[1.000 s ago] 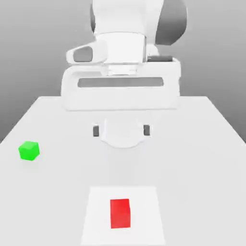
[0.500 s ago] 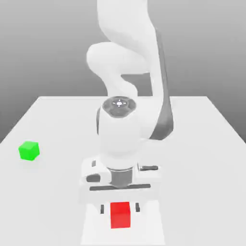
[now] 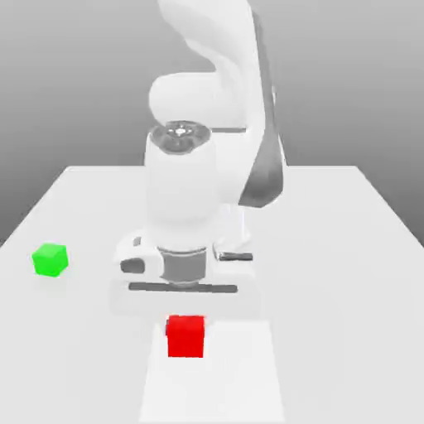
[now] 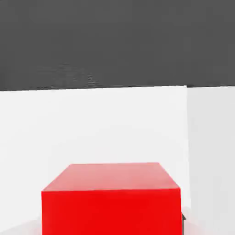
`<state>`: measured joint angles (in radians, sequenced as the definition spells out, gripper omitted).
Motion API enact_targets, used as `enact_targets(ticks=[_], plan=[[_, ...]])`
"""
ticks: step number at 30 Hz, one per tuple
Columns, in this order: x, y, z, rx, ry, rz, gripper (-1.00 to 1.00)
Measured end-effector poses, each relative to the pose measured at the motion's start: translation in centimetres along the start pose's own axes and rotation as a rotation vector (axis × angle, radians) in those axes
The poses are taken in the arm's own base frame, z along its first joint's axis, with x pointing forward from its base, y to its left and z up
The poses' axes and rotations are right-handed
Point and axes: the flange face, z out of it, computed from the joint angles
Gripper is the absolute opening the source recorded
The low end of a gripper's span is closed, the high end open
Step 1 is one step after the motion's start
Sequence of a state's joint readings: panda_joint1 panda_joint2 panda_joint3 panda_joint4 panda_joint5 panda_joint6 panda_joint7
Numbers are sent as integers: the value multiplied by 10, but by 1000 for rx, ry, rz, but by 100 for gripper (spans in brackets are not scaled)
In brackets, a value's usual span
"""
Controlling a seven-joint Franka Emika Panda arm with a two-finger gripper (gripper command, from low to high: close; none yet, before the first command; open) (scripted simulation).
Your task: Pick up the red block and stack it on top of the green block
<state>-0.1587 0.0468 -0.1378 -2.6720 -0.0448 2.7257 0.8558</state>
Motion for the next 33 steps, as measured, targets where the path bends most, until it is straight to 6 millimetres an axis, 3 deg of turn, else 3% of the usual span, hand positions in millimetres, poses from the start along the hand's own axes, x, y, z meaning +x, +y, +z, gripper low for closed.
enact_targets(ticks=[4,7,12,16,19,27,28,33], plan=[[57,86,-9,-11,11,374,-100],[82,151,-14,-15,13,643,-100],[94,251,-19,-15,2,1065,-100],[84,333,-19,-9,-20,1414,-100],[81,349,-7,-2,-28,1486,-100],[79,350,43,-4,-28,1496,-100],[78,351,47,-6,-27,1498,100],[78,351,47,-6,-27,1498,100]])
